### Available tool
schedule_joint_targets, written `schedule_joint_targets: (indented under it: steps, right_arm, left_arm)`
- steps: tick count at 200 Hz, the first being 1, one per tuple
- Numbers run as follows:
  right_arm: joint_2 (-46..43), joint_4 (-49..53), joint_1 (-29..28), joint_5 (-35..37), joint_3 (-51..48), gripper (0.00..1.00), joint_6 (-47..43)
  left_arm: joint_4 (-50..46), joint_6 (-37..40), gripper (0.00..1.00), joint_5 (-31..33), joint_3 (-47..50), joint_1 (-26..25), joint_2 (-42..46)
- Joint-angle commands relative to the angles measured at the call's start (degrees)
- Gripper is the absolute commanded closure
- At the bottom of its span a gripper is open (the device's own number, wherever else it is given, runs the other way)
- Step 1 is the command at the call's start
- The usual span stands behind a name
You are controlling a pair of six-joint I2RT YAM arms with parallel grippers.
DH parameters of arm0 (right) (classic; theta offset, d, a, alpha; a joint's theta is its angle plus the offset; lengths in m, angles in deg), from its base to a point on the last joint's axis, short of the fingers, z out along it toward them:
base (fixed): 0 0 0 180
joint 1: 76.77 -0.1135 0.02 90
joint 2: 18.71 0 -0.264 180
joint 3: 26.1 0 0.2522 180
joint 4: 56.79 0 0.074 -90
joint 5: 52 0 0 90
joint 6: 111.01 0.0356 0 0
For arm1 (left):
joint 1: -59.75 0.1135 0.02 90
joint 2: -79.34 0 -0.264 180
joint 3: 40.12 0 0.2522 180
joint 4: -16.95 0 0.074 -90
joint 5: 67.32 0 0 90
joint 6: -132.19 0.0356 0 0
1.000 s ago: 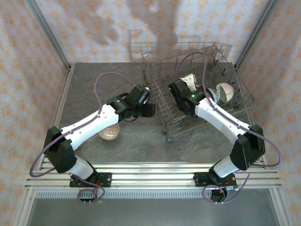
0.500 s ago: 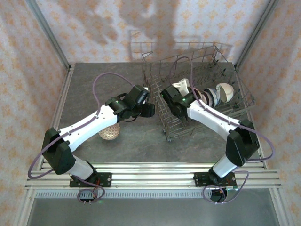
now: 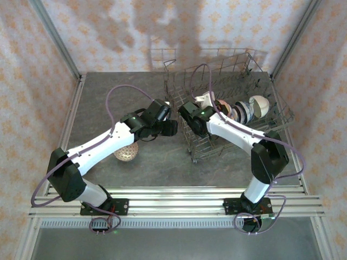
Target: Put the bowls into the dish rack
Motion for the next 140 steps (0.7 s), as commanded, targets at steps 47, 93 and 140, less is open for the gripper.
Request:
schedule_joint_targets:
  steps: [47,93,140]
  right_arm:
    - [5.77,3.28,-3.46,1.96,2.26,1.00,3.80]
    - [8.66,6.97,-3.74,2.29,3.64,1.00,5.41]
    - [8.47,7.79,-3.79,2.69,3.41,1.00,6.39]
  left_arm:
    - [-0.05,-0.24,0.43,1.84,1.03,-0.22,2.38]
    - [0.18,-0.22,0.43,1.92,0.59,-0.22,1.76]
    - [-0.19,0.07,0.43,1.47,-0.56,-0.18,0.62]
